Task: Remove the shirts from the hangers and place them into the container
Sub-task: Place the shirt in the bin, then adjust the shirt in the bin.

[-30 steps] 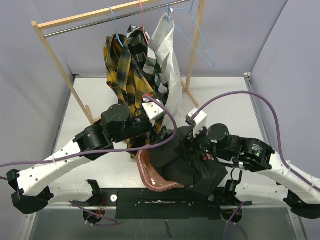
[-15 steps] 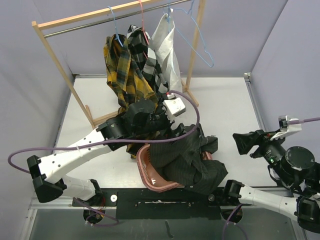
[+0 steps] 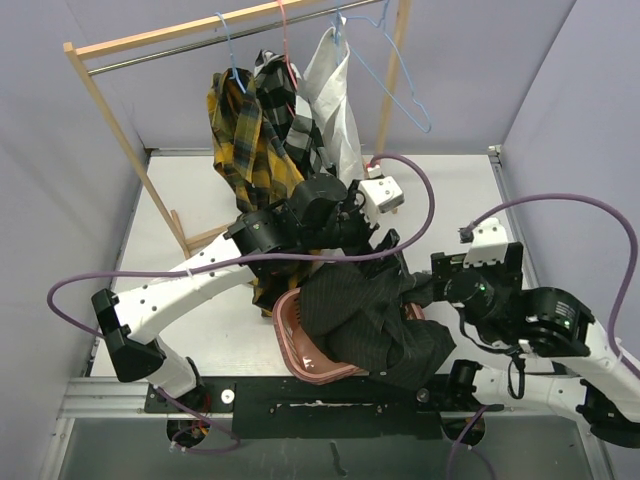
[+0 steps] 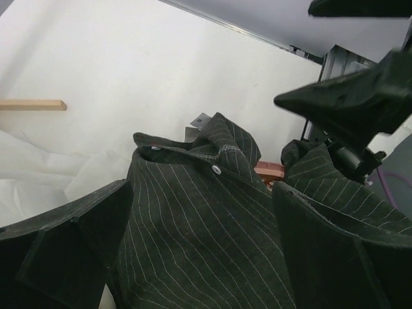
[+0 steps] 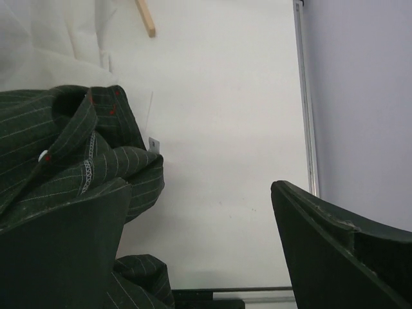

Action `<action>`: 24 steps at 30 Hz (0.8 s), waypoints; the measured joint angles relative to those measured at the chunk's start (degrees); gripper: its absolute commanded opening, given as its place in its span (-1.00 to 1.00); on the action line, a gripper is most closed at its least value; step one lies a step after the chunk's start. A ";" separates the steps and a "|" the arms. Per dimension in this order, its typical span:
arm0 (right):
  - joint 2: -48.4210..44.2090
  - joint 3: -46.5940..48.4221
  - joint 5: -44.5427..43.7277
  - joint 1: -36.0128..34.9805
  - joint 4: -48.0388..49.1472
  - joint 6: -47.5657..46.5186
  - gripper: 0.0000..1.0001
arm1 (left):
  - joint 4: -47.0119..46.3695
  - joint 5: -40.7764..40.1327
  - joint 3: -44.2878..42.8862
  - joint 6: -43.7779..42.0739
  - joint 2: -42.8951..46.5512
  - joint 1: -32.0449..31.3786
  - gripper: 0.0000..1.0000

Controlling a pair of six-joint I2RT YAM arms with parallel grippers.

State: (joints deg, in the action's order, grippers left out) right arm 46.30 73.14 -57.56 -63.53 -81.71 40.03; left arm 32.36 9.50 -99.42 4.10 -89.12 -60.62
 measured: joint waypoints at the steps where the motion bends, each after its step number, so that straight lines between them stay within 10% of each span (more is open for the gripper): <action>1: -0.70 0.00 0.09 0.00 1.79 -2.29 0.92 | -0.22 -0.02 0.55 -0.02 0.22 0.00 0.79; 10: 4.55 1.01 3.63 6.38 12.50 -16.68 0.98 | -1.57 -2.82 8.57 -0.74 5.14 -0.04 0.79; 24: 24.48 -5.16 59.12 76.54 38.84 -24.11 0.89 | 0.57 -4.96 6.91 -3.82 13.25 -0.04 0.81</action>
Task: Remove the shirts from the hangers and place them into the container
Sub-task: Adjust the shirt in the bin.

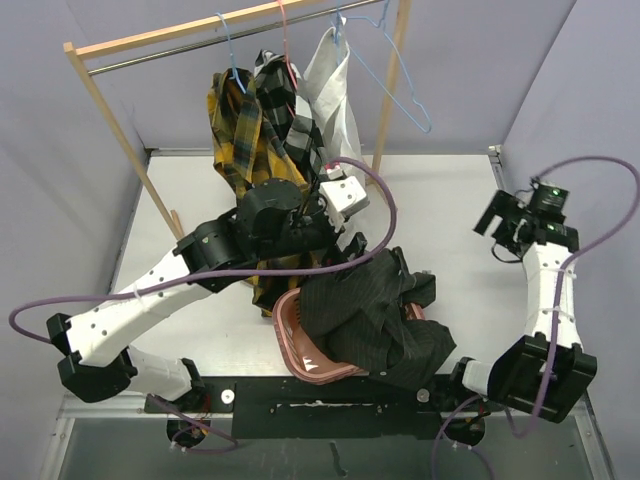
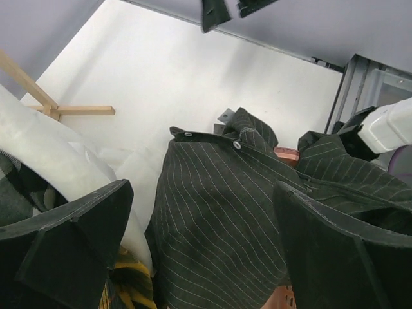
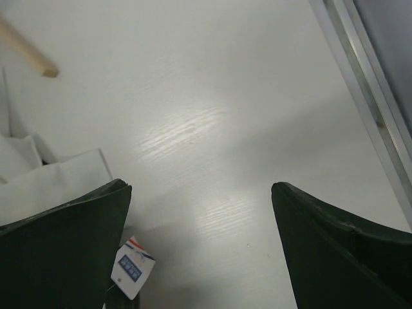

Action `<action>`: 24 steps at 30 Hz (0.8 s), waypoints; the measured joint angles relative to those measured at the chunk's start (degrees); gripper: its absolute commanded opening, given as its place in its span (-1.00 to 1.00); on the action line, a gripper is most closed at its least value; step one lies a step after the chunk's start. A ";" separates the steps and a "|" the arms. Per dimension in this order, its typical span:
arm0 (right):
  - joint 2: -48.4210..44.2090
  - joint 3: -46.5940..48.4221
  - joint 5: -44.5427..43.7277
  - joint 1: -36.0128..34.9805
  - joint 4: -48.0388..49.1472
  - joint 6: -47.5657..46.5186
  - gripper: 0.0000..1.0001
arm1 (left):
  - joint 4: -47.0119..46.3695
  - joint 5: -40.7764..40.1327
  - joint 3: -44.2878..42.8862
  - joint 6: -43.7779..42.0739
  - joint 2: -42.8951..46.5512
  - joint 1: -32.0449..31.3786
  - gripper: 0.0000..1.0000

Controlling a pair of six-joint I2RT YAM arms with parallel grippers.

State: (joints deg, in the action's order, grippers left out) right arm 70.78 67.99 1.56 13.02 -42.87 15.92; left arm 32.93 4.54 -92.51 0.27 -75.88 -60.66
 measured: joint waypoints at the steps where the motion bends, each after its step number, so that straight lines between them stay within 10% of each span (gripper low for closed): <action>1: 0.07 -2.01 2.47 4.52 0.87 0.94 0.89 | 0.85 -0.09 -1.16 -0.48 -1.16 0.00 0.81; 5: -2.78 -10.05 9.14 13.75 3.52 4.00 0.89 | 3.21 -0.94 -5.22 -1.68 -6.58 0.00 0.82; 24: -25.31 -25.29 17.44 13.86 4.17 4.46 0.93 | 16.37 -0.81 -24.39 -4.00 -25.55 -4.22 0.82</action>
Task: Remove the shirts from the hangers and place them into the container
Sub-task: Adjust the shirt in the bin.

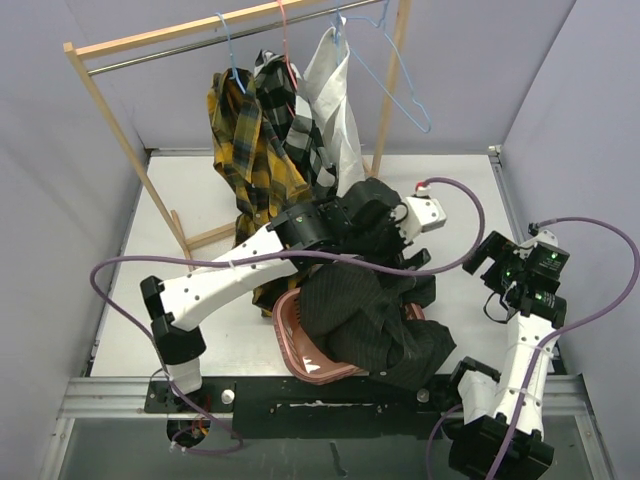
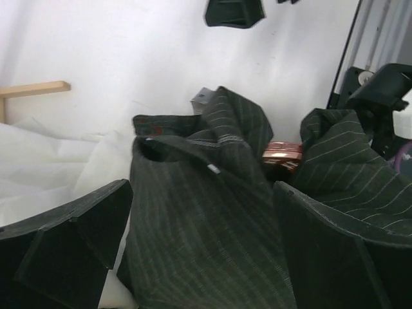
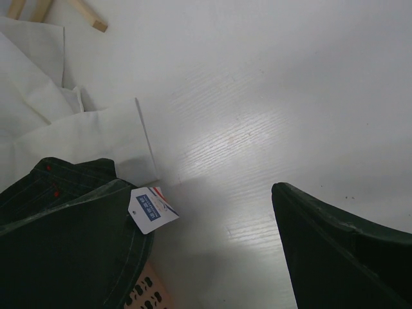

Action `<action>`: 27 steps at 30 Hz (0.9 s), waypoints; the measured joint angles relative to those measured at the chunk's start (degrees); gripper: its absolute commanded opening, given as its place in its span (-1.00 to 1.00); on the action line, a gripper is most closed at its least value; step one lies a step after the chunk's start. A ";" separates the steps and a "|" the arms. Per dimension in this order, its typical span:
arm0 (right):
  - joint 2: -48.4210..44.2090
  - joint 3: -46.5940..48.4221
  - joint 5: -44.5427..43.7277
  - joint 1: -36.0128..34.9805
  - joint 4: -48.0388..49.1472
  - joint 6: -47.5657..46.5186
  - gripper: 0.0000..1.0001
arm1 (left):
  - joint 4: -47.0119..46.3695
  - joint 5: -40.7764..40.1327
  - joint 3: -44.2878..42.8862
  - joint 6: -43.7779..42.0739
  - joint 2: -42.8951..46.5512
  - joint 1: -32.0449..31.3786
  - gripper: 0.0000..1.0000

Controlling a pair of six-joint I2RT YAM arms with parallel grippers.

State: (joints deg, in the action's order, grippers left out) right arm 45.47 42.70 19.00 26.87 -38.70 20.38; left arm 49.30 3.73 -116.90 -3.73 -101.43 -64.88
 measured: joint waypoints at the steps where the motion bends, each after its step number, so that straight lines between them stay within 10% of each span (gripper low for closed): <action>1: -0.20 0.00 0.07 0.00 0.00 0.00 0.93 | 0.81 -0.59 -1.51 -0.20 -1.22 -0.96 0.82; 11: -1.55 -0.31 0.09 0.00 0.02 0.00 0.93 | 13.18 -5.14 -8.11 -0.09 -10.95 -3.93 0.75; 15: -1.68 -0.39 0.11 0.00 0.02 0.00 0.93 | 15.76 -8.26 -8.52 0.35 -13.09 -3.74 0.25; 20: -1.84 -0.46 0.11 0.00 0.02 0.00 0.93 | 16.52 -9.90 -8.33 0.90 -13.18 -3.58 -0.99; 27: -2.25 -0.55 0.09 0.00 0.02 0.02 0.93 | 12.50 -11.02 5.97 1.33 -3.19 -3.52 -1.00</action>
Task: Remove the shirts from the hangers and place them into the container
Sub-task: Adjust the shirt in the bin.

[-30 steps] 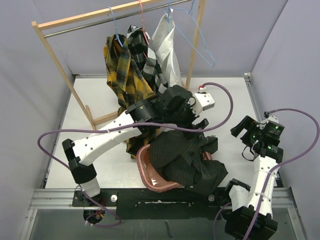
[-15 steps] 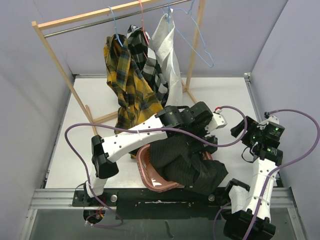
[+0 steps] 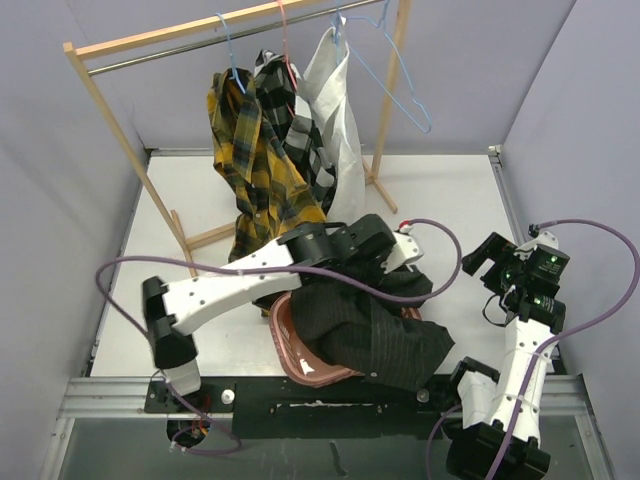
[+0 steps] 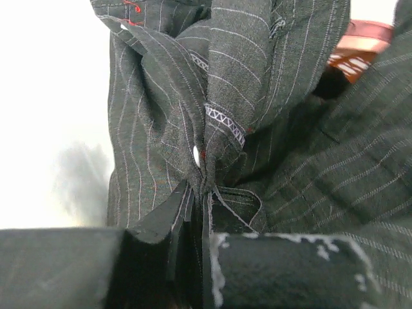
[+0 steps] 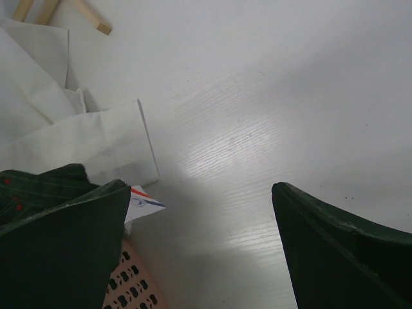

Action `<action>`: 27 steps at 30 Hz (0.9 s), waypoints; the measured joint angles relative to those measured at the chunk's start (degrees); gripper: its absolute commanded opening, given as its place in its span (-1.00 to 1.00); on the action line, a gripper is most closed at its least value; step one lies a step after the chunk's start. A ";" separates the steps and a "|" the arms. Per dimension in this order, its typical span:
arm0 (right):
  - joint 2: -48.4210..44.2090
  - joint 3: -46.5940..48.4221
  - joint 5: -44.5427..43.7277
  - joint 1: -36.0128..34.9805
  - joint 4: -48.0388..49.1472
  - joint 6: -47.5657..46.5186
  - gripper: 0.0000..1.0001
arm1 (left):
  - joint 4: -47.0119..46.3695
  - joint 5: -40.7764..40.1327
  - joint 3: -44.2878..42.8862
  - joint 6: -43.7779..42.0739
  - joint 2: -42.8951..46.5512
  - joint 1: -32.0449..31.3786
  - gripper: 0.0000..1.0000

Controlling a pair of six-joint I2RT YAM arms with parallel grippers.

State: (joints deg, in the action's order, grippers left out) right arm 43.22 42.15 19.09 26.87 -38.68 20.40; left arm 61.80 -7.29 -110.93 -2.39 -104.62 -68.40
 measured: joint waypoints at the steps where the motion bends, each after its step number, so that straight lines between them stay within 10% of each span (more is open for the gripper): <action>1: 0.00 0.00 0.00 0.00 0.00 0.00 0.93 | -0.81 0.00 3.26 0.13 3.54 0.00 -1.00; 12: -0.33 0.00 -0.02 0.00 0.00 0.02 0.92 | -13.14 7.74 23.74 1.68 38.75 0.15 -1.00; 27: -1.99 -0.02 0.00 0.00 -0.02 0.24 0.92 | -14.93 12.02 33.53 5.11 19.61 -0.28 -1.00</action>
State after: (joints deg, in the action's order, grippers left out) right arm 41.23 42.13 19.09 26.87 -38.70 20.64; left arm 46.87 4.73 -77.41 2.72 -85.01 -68.69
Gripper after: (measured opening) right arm 0.961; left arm 0.032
